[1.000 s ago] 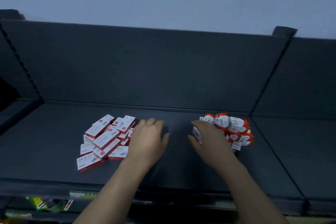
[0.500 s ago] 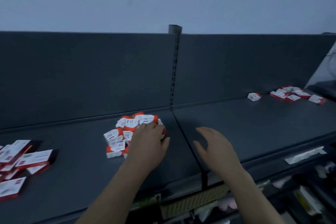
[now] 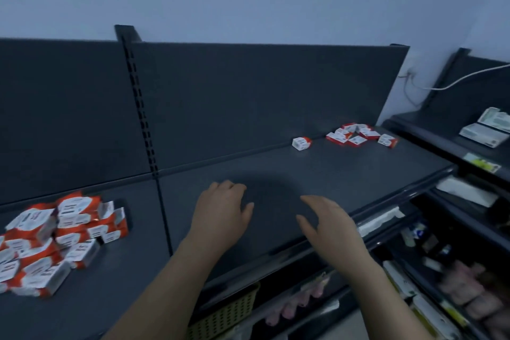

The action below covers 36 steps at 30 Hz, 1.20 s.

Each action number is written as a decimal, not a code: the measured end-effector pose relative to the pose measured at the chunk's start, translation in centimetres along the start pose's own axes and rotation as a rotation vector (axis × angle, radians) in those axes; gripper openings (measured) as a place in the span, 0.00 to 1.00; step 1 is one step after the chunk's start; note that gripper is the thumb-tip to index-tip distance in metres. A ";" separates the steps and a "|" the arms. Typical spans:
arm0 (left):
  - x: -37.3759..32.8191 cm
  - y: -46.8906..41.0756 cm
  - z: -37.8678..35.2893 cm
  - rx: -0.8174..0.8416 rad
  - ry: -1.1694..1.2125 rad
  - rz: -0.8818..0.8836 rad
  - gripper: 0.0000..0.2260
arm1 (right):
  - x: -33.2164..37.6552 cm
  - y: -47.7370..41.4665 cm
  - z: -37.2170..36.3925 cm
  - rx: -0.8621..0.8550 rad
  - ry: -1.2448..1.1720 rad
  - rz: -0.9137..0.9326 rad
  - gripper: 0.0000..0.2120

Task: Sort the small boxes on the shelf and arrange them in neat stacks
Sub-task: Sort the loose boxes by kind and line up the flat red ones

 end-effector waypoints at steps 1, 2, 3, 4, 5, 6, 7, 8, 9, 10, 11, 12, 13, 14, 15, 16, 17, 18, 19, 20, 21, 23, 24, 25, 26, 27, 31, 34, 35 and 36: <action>-0.7 -0.8 -0.7 0.001 -0.001 -0.011 0.17 | -0.9 -0.4 0.1 -0.001 -0.001 -0.017 0.23; -1.2 -1.5 -1.5 0.004 0.003 -0.021 0.17 | -1.8 -0.8 0.2 0.000 0.001 -0.032 0.23; -1.8 -2.3 -2.2 0.010 0.011 -0.030 0.17 | -2.7 -1.3 0.2 -0.001 0.005 -0.049 0.23; -2.3 -3.1 -2.9 0.017 0.017 -0.038 0.18 | -3.5 -1.9 0.3 -0.005 0.010 -0.064 0.23; -2.8 -4.0 -3.6 0.024 0.018 -0.046 0.18 | -4.4 -2.5 0.3 -0.011 0.014 -0.076 0.23; -3.2 -4.9 -4.4 0.027 0.018 -0.054 0.18 | -5.1 -3.3 0.3 -0.018 0.021 -0.083 0.23; -3.6 -5.9 -5.1 0.028 0.019 -0.062 0.18 | -5.8 -4.0 0.4 -0.026 0.027 -0.089 0.22; -3.9 -7.0 -5.8 0.024 0.018 -0.070 0.17 | -6.5 -4.8 0.3 -0.037 0.032 -0.095 0.22; -4.2 -8.2 -6.5 0.020 0.016 -0.079 0.17 | -7.1 -5.7 0.3 -0.047 0.035 -0.103 0.22; -4.4 -9.4 -7.1 0.017 0.015 -0.086 0.17 | -7.6 -6.5 0.3 -0.056 0.039 -0.108 0.21; -4.7 -10.6 -7.7 0.015 0.018 -0.093 0.17 | -8.1 -7.4 0.4 -0.065 0.040 -0.110 0.20; -5.0 -11.8 -8.2 0.015 0.022 -0.100 0.18 | -8.6 -8.3 0.4 -0.071 0.038 -0.108 0.19; -5.3 -12.9 -8.8 0.016 0.026 -0.108 0.17 | -9.1 -9.2 0.4 -0.071 0.034 -0.111 0.18; -5.6 -14.0 -9.3 0.016 0.029 -0.118 0.17 | -9.7 -10.1 0.4 -0.073 0.036 -0.117 0.18; -5.9 -15.1 -9.9 0.017 0.029 -0.128 0.17 | -10.3 -10.9 0.4 -0.076 0.044 -0.127 0.18; -6.2 -16.0 -10.4 0.018 0.027 -0.139 0.17 | -10.9 -11.6 0.3 -0.080 0.052 -0.140 0.19; -6.5 -17.0 -11.0 0.018 0.024 -0.153 0.17 | -11.5 -12.2 0.3 -0.088 0.054 -0.150 0.19; -6.8 -17.8 -11.6 0.020 0.021 -0.166 0.17 | -12.1 -12.8 0.2 -0.093 0.054 -0.159 0.19; -7.1 -18.6 -12.3 0.027 0.018 -0.176 0.17 | -12.6 -13.3 0.0 -0.093 0.054 -0.168 0.19; -7.5 -19.4 -13.0 0.038 0.015 -0.183 0.17 | -13.1 -13.8 -0.1 -0.089 0.057 -0.179 0.20; -7.8 -20.1 -13.7 0.048 0.016 -0.190 0.17 | -13.7 -14.2 -0.2 -0.087 0.061 -0.188 0.20; -8.4 -21.4 -15.2 0.068 0.012 -0.201 0.16 | -14.8 -15.1 -0.5 -0.090 0.063 -0.202 0.20; -8.7 -22.1 -15.9 0.073 0.012 -0.199 0.15 | -15.4 -15.6 -0.6 -0.091 0.062 -0.209 0.20; -8.9 -22.8 -16.7 0.073 0.018 -0.197 0.15 | -16.0 -16.2 -0.8 -0.089 0.064 -0.214 0.20; -9.1 -23.4 -17.5 0.072 0.026 -0.192 0.15 | -16.7 -16.7 -0.9 -0.083 0.068 -0.214 0.21; -9.2 -24.0 -18.4 0.078 0.031 -0.184 0.15 | -17.4 -17.3 -1.1 -0.075 0.071 -0.213 0.21; -9.7 -25.7 -22.3 0.110 -0.001 -0.177 0.12 | -20.3 -19.9 -1.7 -0.033 0.053 -0.205 0.22; -10.1 -26.1 -24.9 0.144 -0.035 -0.172 0.14 | -22.6 -22.1 -1.9 0.006 0.029 -0.179 0.22; -10.3 -26.2 -25.7 0.147 -0.043 -0.165 0.15 | -23.4 -22.9 -2.0 0.015 0.030 -0.162 0.22; -10.6 -26.1 -26.1 0.132 -0.040 -0.157 0.15 | -24.2 -23.6 -2.0 0.020 0.028 -0.148 0.22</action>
Point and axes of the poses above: each hand's wrist, its own y-axis away from the middle knuckle, its own z-axis out of the back of the hand, x = y × z, the point moved 4 cm from there along -y, towards the middle knuckle, and after that the axes turned 13 degrees about -x, right-handed, at the moved point
